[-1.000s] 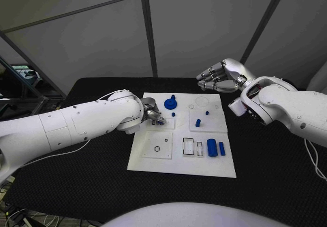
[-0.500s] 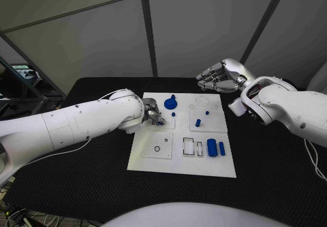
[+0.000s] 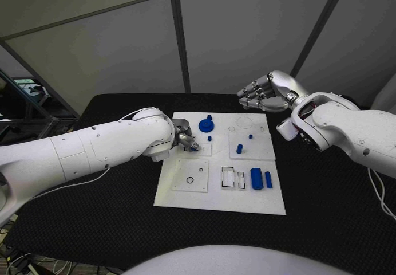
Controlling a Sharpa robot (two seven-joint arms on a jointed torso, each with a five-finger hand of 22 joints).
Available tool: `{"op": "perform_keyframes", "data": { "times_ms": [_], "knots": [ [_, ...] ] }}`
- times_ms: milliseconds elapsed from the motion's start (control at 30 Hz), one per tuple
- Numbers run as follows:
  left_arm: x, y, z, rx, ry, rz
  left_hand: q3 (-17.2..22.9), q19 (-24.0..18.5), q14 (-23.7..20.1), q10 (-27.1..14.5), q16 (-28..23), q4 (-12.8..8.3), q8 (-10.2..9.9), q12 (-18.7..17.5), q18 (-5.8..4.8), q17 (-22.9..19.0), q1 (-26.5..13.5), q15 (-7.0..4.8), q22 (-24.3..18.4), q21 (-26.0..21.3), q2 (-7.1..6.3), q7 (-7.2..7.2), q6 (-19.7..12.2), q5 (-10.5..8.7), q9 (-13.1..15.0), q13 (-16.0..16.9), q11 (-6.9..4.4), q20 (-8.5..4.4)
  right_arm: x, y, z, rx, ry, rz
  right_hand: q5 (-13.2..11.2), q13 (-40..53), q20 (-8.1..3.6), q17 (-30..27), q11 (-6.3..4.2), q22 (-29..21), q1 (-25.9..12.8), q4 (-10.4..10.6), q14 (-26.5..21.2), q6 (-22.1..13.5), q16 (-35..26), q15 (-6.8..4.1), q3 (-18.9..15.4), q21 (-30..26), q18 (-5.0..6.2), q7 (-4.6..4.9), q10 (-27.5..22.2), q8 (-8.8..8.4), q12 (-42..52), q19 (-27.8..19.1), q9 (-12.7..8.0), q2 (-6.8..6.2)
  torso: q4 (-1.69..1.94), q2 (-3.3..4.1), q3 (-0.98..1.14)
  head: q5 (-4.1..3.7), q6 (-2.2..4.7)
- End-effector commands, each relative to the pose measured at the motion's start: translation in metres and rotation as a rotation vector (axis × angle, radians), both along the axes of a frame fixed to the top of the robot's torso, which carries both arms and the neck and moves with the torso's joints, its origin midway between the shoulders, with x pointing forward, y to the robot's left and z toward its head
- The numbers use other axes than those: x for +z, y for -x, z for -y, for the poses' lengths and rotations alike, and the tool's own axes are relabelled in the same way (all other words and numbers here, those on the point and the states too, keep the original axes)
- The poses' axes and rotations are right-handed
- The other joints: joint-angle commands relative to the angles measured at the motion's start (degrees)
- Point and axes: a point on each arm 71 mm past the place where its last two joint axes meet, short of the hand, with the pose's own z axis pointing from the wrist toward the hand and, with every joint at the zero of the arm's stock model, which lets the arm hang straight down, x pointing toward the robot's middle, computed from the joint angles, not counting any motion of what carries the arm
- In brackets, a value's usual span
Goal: Assemble the parts on the task board
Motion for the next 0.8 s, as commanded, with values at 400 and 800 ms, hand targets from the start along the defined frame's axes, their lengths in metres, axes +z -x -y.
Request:
{"op": "perform_keyframes", "data": {
  "times_ms": [400,800],
  "knots": [
    [-0.0002,-0.0016,-0.0006,-0.009,-0.025,-0.001,4.32,0.87,6.14,-0.12,0.35,-4.12,0.28,-0.30,-1.49,15.07,2.99,-0.12,6.58,-0.16,2.42,-0.07,-0.49,0.56,0.09,-0.21,-0.31,0.00,0.0013,0.0003,0.0011,0.004,0.000,0.005,0.34,-0.09,-0.15,-0.08,0.10,-0.05,-0.69,0.26,0.33,0.28,-0.33,-0.14,0.12,-0.21,0.17,0.10,0.07,0.09,0.28,0.40,0.05,-0.02,0.01,0.02,-0.02,-0.01,0.01],
    [-0.0008,-0.0023,-0.0001,-0.012,-0.029,-0.006,3.06,0.90,6.14,0.10,0.35,-2.89,0.63,-0.19,-1.51,15.07,0.53,0.01,6.68,-0.15,1.71,-0.10,-0.16,-0.31,0.27,-0.19,-0.21,0.13,0.0014,0.0004,0.0011,0.004,0.000,0.005,0.34,-0.09,-0.15,-0.08,0.10,-0.05,-0.69,0.26,0.33,0.28,-0.33,-0.14,0.12,-0.21,0.17,0.10,0.07,0.09,0.28,0.40,0.05,-0.02,0.01,0.00,-0.02,-0.03,-0.01]
  ]
}}
